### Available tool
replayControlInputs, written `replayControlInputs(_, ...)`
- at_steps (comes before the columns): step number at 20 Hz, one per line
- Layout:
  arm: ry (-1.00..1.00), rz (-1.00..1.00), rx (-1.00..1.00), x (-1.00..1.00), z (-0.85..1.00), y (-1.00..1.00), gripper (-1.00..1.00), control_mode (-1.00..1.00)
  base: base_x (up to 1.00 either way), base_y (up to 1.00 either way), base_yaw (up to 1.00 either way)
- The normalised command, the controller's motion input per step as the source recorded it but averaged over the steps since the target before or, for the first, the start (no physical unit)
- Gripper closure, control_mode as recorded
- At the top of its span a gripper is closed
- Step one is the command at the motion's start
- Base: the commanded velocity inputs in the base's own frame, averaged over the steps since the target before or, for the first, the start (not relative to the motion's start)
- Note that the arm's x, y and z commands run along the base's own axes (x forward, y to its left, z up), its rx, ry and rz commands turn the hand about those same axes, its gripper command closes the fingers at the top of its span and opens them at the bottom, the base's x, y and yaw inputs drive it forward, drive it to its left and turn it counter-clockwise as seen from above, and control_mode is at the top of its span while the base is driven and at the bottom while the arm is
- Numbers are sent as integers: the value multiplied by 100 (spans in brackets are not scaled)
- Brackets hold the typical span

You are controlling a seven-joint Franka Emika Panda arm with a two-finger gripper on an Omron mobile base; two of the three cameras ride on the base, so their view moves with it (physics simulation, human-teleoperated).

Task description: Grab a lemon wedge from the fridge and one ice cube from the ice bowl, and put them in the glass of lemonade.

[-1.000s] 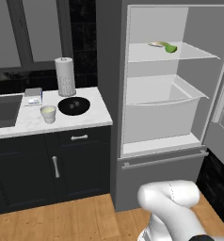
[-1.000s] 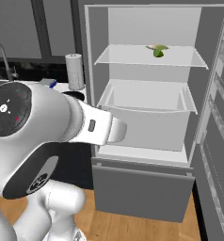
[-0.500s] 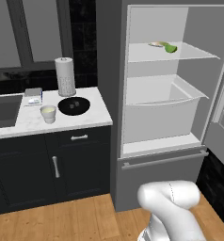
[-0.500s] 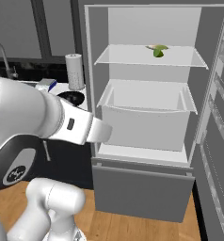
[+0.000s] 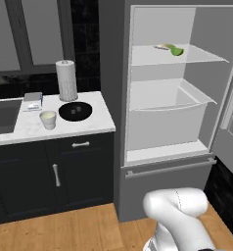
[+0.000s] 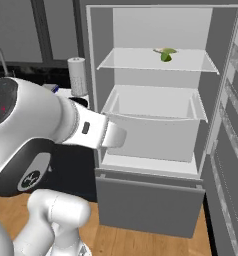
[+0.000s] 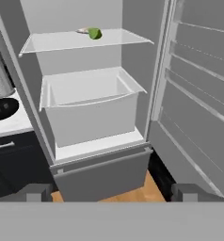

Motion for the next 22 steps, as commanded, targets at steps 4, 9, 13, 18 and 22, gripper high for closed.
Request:
replayControlInputs(4, 0, 0, 0, 0, 0, 0, -100, 100, 48, -27, 9)
replayControlInputs(9, 0, 0, 0, 0, 0, 0, -100, 100, 53, -18, 16)
replayControlInputs(13, 0, 0, 0, 0, 0, 0, -100, 100, 54, -33, 21)
replayControlInputs(18, 0, 0, 0, 0, 0, 0, -100, 100, 57, -42, 18)
replayControlInputs(22, 0, 0, 0, 0, 0, 0, -100, 100, 3, -63, 2)
